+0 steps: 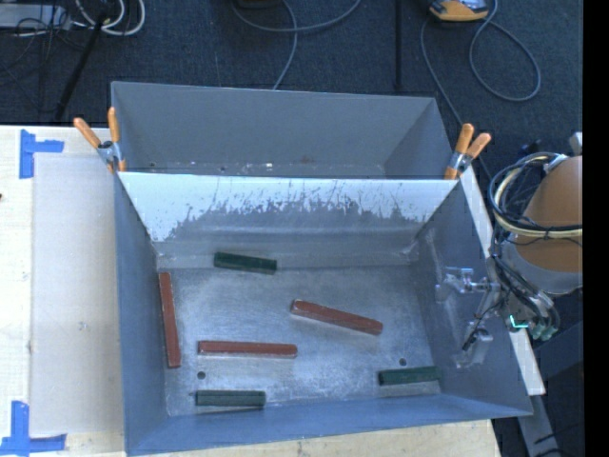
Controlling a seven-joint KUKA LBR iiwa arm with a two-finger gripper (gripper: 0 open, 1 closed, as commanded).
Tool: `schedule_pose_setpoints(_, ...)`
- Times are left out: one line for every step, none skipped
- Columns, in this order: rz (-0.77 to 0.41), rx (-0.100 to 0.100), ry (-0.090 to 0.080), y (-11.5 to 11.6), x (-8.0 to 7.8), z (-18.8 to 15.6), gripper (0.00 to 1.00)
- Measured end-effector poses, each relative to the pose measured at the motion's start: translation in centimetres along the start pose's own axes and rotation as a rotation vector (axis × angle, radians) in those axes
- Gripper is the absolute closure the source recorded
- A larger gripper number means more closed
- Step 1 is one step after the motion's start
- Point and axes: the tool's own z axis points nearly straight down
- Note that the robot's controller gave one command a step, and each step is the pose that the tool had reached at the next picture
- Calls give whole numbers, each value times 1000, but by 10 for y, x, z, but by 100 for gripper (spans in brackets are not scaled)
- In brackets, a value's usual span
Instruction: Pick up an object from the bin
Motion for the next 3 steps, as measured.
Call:
schedule_pose_setpoints(-116,1,-8,19,22,95,0)
schedule_pose_setpoints(-200,3,-9,29,28,62,0)
schedule_pose_setpoints(-198,1,-8,45,23,62,0)
